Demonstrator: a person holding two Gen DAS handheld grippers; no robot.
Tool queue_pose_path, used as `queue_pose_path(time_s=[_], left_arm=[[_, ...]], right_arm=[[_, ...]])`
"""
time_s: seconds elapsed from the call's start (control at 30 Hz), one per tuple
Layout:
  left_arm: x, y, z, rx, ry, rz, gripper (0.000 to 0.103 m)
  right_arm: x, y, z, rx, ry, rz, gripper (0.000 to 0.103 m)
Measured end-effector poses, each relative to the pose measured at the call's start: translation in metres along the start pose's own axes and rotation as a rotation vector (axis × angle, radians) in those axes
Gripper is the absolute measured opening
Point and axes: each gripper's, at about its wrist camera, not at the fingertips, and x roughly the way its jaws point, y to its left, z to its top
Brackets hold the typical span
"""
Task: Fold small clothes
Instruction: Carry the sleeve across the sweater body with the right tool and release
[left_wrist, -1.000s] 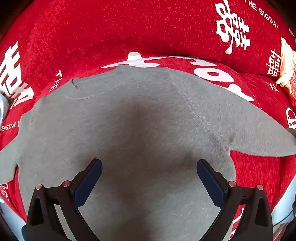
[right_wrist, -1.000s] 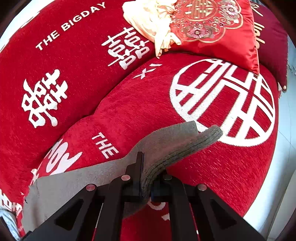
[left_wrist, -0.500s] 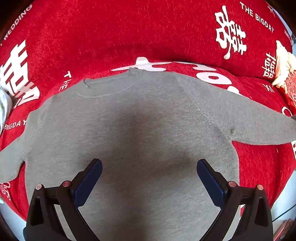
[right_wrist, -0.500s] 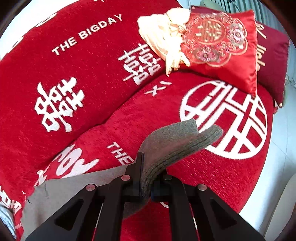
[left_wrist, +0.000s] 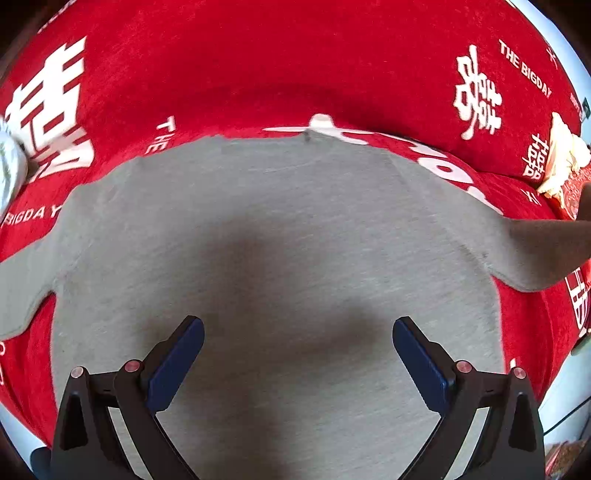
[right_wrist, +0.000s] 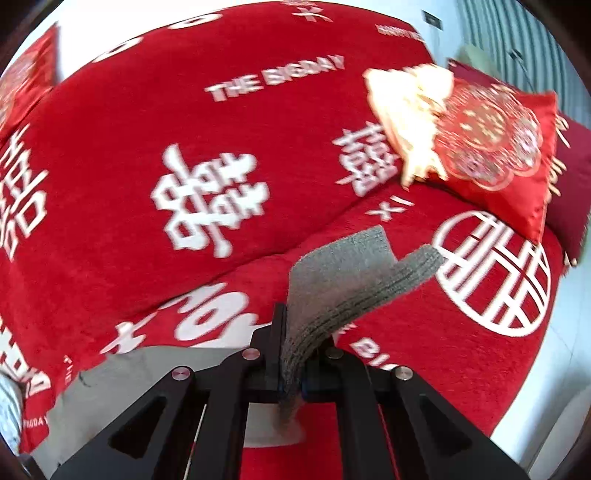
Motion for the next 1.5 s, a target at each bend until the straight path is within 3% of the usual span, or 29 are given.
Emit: queue_pose_path(time_s=[0.23, 0.4, 0.57, 0.73, 1.0, 1.3, 1.5], left_arm=[[-0.001, 0.047, -0.013, -0.058, -0.005, 0.01, 0.103], [0.0, 0.071, -0.024, -0.067, -0.016, 0.058, 0.103], [-0.001, 0.092, -0.04, -0.063, -0.099, 0.144, 0.103], [-0.005, 0.103, -0.052, -0.067, -0.183, 0.147, 0.103], [-0.018, 0.116, -0.057, -0.08, -0.178, 0.132, 0.103], [-0.047, 0.151, -0.059, -0.14, -0.204, 0.112, 0.103], [-0.067, 0.178, -0.06, -0.2, -0.223, 0.099, 0.103]], right_arm=[[0.004, 0.072, -0.011, -0.061, 0.019, 0.051, 0.006], [0.012, 0.116, -0.019, -0.085, 0.055, 0.1, 0.006], [0.016, 0.155, -0.029, -0.112, 0.092, 0.158, 0.006], [0.015, 0.198, -0.043, -0.192, 0.107, 0.186, 0.006], [0.003, 0.265, -0.068, -0.276, 0.114, 0.261, 0.006], [-0.002, 0.345, -0.118, -0.367, 0.13, 0.354, 0.006], [0.007, 0.382, -0.151, -0.389, 0.184, 0.401, 0.006]])
